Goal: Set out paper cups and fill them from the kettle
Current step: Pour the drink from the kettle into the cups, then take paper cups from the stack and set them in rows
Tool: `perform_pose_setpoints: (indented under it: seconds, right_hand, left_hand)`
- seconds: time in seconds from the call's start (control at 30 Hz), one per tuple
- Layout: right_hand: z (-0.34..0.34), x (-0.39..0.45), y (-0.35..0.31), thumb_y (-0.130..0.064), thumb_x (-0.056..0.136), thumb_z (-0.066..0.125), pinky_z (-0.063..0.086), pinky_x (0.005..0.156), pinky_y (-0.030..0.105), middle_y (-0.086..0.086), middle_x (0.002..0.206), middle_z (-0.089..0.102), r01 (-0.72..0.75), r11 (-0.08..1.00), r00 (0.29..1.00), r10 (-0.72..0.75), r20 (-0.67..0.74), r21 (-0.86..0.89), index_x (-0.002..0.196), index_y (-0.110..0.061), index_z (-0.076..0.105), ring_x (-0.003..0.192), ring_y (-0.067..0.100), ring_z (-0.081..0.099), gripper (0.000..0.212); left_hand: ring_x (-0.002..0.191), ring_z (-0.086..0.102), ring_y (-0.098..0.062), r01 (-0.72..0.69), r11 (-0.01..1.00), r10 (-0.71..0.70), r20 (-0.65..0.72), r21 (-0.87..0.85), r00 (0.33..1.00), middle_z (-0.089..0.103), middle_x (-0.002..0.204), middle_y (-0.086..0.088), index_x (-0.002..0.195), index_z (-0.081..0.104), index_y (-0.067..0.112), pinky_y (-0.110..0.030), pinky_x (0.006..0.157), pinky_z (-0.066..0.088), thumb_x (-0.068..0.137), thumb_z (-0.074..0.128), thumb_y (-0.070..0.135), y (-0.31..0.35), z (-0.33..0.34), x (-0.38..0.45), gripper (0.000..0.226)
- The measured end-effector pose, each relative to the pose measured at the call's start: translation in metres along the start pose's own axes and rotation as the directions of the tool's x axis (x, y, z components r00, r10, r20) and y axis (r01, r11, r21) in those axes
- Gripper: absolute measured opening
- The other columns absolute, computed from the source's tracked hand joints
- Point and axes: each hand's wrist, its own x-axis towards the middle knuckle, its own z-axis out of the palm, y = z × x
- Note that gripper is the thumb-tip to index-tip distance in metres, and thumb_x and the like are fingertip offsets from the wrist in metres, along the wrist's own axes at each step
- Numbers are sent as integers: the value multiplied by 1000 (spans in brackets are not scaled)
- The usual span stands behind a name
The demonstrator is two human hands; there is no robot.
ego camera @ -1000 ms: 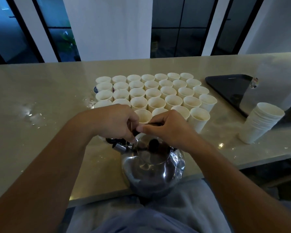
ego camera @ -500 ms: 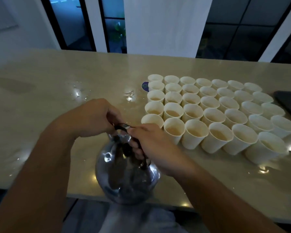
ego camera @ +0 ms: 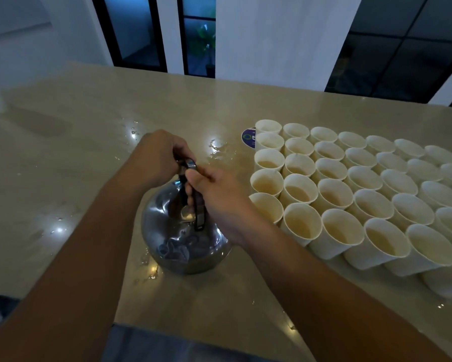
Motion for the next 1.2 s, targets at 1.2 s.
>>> perform_pose_setpoints:
  seconds: [1.2]
  right_hand:
    - [-338, -331, -69, -30, 88, 72, 36, 74, 6, -12, 106, 64, -478, 648, 310, -507, -804, -593, 111, -34, 69, 83, -5, 51, 24]
  left_hand:
    - [100, 60, 1, -380, 639, 671, 243, -669, 701, 65, 107, 16, 120, 64, 31, -10, 83, 49, 84, 55, -4, 413, 226, -104, 51]
